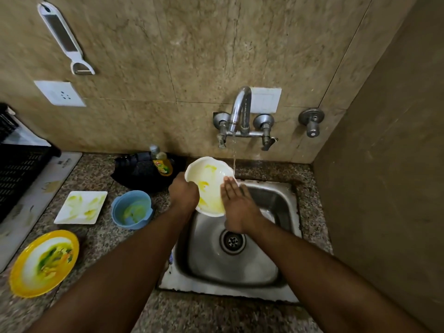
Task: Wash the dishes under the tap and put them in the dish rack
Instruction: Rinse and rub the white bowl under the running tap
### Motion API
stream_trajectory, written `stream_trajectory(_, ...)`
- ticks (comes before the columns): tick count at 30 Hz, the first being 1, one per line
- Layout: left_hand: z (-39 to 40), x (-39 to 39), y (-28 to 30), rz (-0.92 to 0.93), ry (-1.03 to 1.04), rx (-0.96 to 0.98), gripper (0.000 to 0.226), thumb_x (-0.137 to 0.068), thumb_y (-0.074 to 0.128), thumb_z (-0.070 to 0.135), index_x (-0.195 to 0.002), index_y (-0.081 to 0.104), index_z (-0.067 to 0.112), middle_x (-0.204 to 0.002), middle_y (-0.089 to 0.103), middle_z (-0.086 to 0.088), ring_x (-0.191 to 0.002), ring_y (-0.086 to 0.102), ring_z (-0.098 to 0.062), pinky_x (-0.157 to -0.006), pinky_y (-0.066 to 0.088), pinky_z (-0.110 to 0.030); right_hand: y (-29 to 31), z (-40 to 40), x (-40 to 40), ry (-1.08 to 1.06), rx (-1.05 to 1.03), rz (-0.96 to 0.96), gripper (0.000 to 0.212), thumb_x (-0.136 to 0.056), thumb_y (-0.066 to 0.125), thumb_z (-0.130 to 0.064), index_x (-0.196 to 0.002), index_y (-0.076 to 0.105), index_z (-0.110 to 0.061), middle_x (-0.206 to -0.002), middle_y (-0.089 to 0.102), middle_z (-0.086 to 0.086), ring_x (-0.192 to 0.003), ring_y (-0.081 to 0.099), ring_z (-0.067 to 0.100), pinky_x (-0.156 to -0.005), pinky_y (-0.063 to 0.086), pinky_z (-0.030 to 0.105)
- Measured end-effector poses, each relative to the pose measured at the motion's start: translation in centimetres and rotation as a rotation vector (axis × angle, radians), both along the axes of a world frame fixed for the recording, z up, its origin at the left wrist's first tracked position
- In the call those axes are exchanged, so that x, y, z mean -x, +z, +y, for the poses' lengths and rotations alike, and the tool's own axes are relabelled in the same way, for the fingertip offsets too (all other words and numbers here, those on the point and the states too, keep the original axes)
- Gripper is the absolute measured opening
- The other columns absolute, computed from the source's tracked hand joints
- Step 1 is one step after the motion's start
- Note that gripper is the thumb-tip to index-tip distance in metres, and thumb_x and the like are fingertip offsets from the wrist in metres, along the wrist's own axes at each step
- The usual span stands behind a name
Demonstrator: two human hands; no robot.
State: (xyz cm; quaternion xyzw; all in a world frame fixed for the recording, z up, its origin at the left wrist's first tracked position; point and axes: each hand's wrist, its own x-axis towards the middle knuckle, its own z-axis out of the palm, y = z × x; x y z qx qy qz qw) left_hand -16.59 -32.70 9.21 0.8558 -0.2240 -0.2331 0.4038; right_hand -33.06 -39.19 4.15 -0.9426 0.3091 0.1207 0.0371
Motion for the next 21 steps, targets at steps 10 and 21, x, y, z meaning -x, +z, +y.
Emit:
stream_trajectory(10, -0.5, -0.5, 0.1, -0.005, -0.174, -0.019, 0.059, -0.071, 0.055, 0.011, -0.129, 0.063, 0.014, -0.113, 0.07, -0.017, -0.096, 0.069, -0.04, -0.074, 0.062, -0.047, 0.9, -2.3, 0.0, 0.016, 0.192, 0.16, 0.113, -0.085, 0.059, -0.047, -0.16, -0.01, 0.0, -0.168, -0.017, 0.022, -0.156, -0.018, 0.034, -0.125, -0.003, 0.055)
stream_trajectory(21, -1.3, -2.5, -4.1, 0.386, -0.086, -0.014, 0.046, -0.08, 0.079, 0.015, -0.122, 0.068, -0.002, -0.099, 0.074, -0.021, -0.074, 0.073, -0.04, -0.058, 0.063, -0.054, 3.3, -6.0, 2.1, -0.189, -0.383, -0.614, 0.074, -0.077, 0.065, -0.012, -0.149, 0.052, -0.011, -0.167, 0.027, -0.001, -0.156, 0.018, 0.014, -0.126, 0.021, 0.029)
